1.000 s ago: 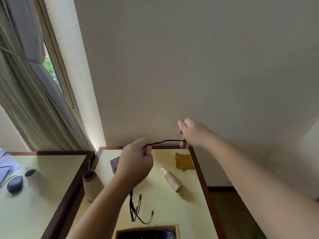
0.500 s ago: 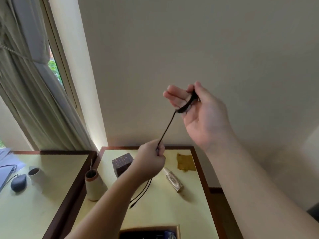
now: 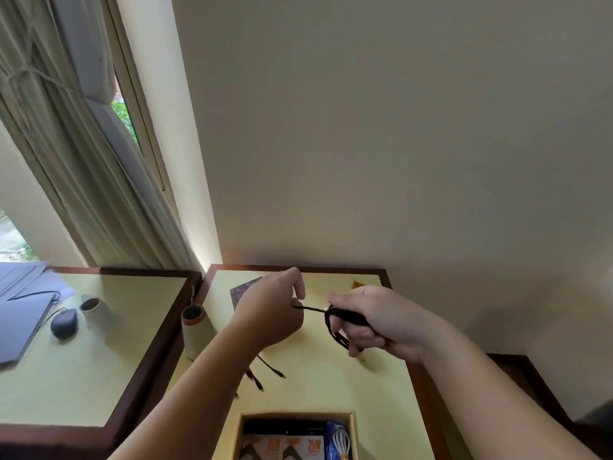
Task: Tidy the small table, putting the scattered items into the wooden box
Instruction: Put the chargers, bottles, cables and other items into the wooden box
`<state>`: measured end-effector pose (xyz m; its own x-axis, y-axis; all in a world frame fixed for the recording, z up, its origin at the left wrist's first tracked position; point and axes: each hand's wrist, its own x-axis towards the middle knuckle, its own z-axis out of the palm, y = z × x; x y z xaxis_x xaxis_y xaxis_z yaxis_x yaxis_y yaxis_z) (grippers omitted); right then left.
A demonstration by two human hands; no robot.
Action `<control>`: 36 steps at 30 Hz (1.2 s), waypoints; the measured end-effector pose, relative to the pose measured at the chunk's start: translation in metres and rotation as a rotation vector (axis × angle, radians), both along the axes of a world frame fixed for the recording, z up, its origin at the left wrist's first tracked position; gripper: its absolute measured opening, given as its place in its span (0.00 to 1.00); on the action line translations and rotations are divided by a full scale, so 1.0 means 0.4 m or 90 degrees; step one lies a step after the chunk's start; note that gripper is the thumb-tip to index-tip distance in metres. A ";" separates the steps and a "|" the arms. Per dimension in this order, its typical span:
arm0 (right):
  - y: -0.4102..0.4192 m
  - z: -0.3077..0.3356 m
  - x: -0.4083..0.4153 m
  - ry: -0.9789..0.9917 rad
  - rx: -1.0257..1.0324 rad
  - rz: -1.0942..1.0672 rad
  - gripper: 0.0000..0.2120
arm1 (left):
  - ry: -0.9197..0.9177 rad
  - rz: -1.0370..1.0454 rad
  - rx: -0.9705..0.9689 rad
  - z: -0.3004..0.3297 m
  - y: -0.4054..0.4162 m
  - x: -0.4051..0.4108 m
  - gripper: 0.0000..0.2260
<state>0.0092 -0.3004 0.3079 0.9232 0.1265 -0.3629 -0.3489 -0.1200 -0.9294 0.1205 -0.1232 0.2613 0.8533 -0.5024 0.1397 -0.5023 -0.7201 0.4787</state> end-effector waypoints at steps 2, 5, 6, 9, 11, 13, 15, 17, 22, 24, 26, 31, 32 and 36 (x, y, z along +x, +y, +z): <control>0.016 0.022 -0.022 -0.044 0.124 -0.019 0.17 | 0.020 0.001 -0.071 -0.025 0.007 -0.011 0.08; 0.048 0.067 -0.029 -0.132 0.374 -0.101 0.15 | 0.082 0.023 -0.211 -0.060 0.004 -0.041 0.08; 0.058 0.085 -0.024 -0.168 0.455 -0.134 0.14 | 0.110 0.036 -0.254 -0.069 -0.001 -0.053 0.08; 0.074 0.130 0.005 -0.274 0.560 -0.269 0.14 | 0.198 0.035 -0.362 -0.079 -0.020 -0.103 0.10; 0.072 0.138 0.034 -0.344 0.554 -0.322 0.14 | 0.230 -0.002 -0.377 -0.072 -0.029 -0.138 0.10; 0.057 0.122 0.068 -0.402 0.477 -0.338 0.13 | 0.251 -0.043 -0.366 -0.051 -0.032 -0.164 0.11; 0.036 0.090 0.101 -0.423 0.336 -0.351 0.12 | 0.293 -0.069 -0.370 -0.023 -0.031 -0.179 0.14; 0.022 0.055 0.115 -0.409 0.124 -0.342 0.14 | 0.332 -0.061 -0.373 0.011 -0.027 -0.188 0.14; 0.030 -0.073 0.099 -0.306 -0.230 -0.222 0.14 | 0.438 -0.038 -0.294 0.076 -0.003 -0.163 0.12; 0.045 -0.129 0.079 -0.257 -0.249 -0.163 0.16 | 0.537 -0.027 -0.350 0.098 0.012 -0.163 0.10; 0.071 -0.172 0.056 -0.215 -0.242 -0.141 0.21 | 0.643 -0.006 -0.452 0.112 0.029 -0.168 0.11; 0.127 -0.233 0.014 -0.066 -0.126 -0.273 0.33 | 0.825 0.072 -0.570 0.096 0.066 -0.154 0.19; 0.130 -0.240 0.009 -0.047 -0.098 -0.284 0.36 | 0.819 0.111 -0.593 0.079 0.071 -0.147 0.20; 0.124 -0.241 -0.019 -0.006 -0.026 -0.331 0.36 | 0.665 0.288 -0.606 -0.003 0.087 -0.130 0.18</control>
<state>0.0015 -0.2509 0.2115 0.8639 -0.3633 -0.3489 -0.3630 0.0310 -0.9313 0.0685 -0.0883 0.2600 0.8275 -0.2472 -0.5041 0.5332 0.0652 0.8434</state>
